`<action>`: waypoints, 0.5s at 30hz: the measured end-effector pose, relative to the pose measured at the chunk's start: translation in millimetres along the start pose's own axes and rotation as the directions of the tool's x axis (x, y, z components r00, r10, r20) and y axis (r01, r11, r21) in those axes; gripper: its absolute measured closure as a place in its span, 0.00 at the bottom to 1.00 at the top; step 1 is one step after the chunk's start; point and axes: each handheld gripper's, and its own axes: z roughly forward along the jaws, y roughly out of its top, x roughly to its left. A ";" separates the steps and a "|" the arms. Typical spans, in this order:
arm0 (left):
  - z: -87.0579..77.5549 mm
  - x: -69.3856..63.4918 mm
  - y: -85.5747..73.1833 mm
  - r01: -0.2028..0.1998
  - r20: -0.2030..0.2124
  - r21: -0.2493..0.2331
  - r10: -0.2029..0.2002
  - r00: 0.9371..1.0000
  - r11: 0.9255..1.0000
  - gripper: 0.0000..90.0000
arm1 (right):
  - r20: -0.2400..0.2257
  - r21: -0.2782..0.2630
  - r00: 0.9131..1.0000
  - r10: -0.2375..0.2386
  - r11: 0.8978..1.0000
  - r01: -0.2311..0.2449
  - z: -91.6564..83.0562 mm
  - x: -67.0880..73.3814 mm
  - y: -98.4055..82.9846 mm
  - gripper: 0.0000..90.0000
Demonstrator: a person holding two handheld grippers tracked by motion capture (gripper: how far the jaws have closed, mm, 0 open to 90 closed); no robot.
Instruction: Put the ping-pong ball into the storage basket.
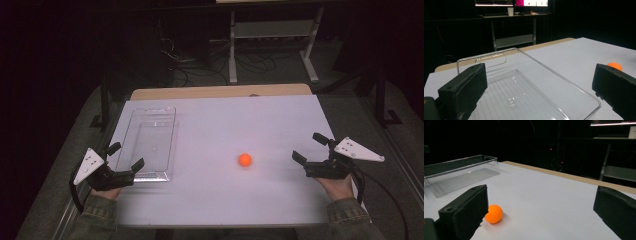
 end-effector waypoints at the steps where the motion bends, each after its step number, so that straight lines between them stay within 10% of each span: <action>1: 0.3 0.1 -0.4 -0.007 0.002 0.006 0.007 1.000 1.000 0.00 | 0.000 0.000 1.000 0.000 1.000 0.000 0.0 0.0 0.0 0.00; 15: -1.5 -0.4 0.1 -0.026 0.017 0.051 0.025 1.000 0.998 0.00 | -0.006 -0.004 1.000 -0.003 1.000 0.003 -0.9 1.4 -1.2 0.00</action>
